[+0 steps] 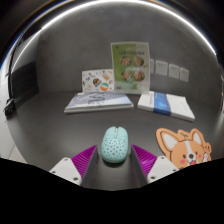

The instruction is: Arrange mouse

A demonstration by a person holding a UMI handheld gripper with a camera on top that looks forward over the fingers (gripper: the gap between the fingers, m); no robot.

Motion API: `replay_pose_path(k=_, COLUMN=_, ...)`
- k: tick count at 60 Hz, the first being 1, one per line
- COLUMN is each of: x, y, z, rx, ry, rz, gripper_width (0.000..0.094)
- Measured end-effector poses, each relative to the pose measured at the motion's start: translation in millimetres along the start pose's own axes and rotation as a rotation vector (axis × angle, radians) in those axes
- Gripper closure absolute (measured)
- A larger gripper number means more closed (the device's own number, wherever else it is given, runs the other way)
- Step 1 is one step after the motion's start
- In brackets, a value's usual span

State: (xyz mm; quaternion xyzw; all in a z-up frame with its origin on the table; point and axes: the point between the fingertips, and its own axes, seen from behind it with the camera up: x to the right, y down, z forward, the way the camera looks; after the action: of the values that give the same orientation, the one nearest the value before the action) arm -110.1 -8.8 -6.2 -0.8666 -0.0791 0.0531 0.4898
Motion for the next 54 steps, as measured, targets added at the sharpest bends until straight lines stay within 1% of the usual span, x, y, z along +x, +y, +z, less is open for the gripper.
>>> replay_pose_path(k=1, x=-1.0, y=4.5, z=1.9, rx=-0.02, ry=-0.004, rz=0.007, gripper_width=0.0216)
replay_pose_path(k=2, x=-1.9, y=2.3, z=3.2, rx=-0.007, ry=-0.002, rz=0.013, gripper_width=0.0199)
replay_pose_path(k=3, x=0.1, y=0.0, z=4.7, rx=0.003, ry=0.004, rz=0.013, gripper_width=0.03)
replay_pose_path(k=4, x=0.9, y=2.2, z=5.5, rx=-0.006, ry=0.007, rz=0.014, gripper_width=0.0282)
replay_pose_path(k=5, x=1.5, y=0.6, z=6.6, rx=-0.006, ry=0.003, rz=0.015, gripper_width=0.0356)
replay_pose_path(k=6, x=1.9, y=0.2, z=7.0, rx=-0.005, ry=0.005, rz=0.018, gripper_width=0.0386)
replay_pose_path(k=12, x=0.8, y=1.6, z=7.1, rx=0.005, ry=0.013, rz=0.005, gripper_width=0.0423)
replay_pose_path(k=13, x=1.0, y=0.4, z=8.2, rx=0.005, ry=0.005, rz=-0.001, gripper_width=0.0453)
replay_pose_path(k=15, x=-1.2, y=0.3, z=8.0, rx=0.009, ry=-0.003, rz=0.002, gripper_width=0.0472)
replay_pose_path(k=16, x=-1.2, y=-0.1, z=7.7, rx=0.009, ry=-0.011, rz=0.005, gripper_width=0.0497)
replay_pose_path(k=17, x=-1.3, y=0.2, z=7.4, rx=0.006, ry=-0.019, rz=0.009, gripper_width=0.05)
replay_pose_path(k=18, x=-2.2, y=-0.3, z=7.0, rx=0.006, ry=-0.026, rz=0.012, gripper_width=0.0447)
replay_pose_path(k=19, x=-2.7, y=-0.4, z=5.6, rx=0.003, ry=-0.035, rz=0.014, gripper_width=0.0528)
replay_pose_path(k=21, x=-2.4, y=-4.3, z=-0.2, rx=0.013, ry=-0.049, rz=0.026, gripper_width=0.0528)
replay_pose_path(k=24, x=2.6, y=-20.2, z=-16.8, rx=0.061, ry=-0.058, rz=0.042, gripper_width=0.0527)
replay_pose_path(k=32, x=47.3, y=-77.1, z=-87.2, rx=0.237, ry=-0.03, rz=0.033, gripper_width=0.053)
replay_pose_path(k=36, x=87.8, y=-85.5, z=-118.6, rx=0.268, ry=0.016, rz=0.048, gripper_width=0.0532)
replay_pose_path(k=39, x=121.9, y=-73.6, z=-128.1, rx=0.253, ry=0.062, rz=0.071, gripper_width=0.0532)
replay_pose_path(k=42, x=156.0, y=-49.6, z=-121.6, rx=0.22, ry=0.103, rz=0.095, gripper_width=0.0533)
replay_pose_path(k=46, x=181.1, y=-18.9, z=-108.7, rx=0.157, ry=0.15, rz=0.111, gripper_width=0.0532)
replay_pose_path(k=49, x=198.2, y=8.1, z=-91.6, rx=0.111, ry=0.161, rz=0.12, gripper_width=0.0532)
replay_pose_path(k=54, x=214.0, y=30.8, z=-69.8, rx=0.053, ry=0.167, rz=0.128, gripper_width=0.0532)
